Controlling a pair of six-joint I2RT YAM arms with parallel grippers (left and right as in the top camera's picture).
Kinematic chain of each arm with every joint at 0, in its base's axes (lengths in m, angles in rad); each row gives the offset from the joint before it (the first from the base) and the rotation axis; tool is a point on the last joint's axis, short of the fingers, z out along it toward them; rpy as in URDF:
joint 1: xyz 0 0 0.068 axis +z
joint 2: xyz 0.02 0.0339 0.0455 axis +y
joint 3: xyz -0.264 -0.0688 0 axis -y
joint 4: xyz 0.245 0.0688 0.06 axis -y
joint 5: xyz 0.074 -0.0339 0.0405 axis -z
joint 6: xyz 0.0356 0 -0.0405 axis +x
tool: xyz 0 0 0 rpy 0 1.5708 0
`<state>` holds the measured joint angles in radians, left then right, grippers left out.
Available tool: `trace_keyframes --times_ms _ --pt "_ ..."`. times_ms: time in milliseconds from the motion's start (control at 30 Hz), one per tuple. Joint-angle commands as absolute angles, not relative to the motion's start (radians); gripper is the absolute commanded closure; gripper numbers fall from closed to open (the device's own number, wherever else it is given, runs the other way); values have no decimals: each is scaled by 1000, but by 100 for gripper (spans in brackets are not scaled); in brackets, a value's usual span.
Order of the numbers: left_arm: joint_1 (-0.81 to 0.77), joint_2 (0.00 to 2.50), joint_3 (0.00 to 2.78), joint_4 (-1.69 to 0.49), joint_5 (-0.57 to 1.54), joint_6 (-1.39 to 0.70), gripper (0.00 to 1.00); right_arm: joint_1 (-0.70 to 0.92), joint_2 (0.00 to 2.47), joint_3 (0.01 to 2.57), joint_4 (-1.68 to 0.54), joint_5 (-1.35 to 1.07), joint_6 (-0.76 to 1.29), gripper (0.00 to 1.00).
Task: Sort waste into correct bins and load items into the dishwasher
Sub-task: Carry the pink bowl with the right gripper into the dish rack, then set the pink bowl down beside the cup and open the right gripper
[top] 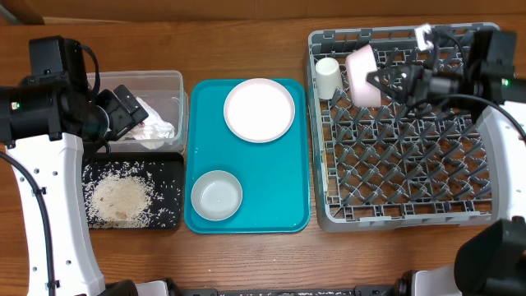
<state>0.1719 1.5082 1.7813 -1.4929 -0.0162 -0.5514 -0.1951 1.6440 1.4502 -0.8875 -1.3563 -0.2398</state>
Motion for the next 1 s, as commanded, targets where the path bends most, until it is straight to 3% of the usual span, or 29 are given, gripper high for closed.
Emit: trace_keyframes --times_ms 0,567,967 --pt "176 1512 1796 -1491 -26 -554 0 -222 1636 1317 -780 -1569 -255 96" --pt "176 1512 1796 -1491 -26 -554 0 -97 1810 1229 -490 -1569 -255 96" --pt "176 1512 1796 -1491 -26 -554 0 -103 1876 1228 -445 -1564 -267 96"
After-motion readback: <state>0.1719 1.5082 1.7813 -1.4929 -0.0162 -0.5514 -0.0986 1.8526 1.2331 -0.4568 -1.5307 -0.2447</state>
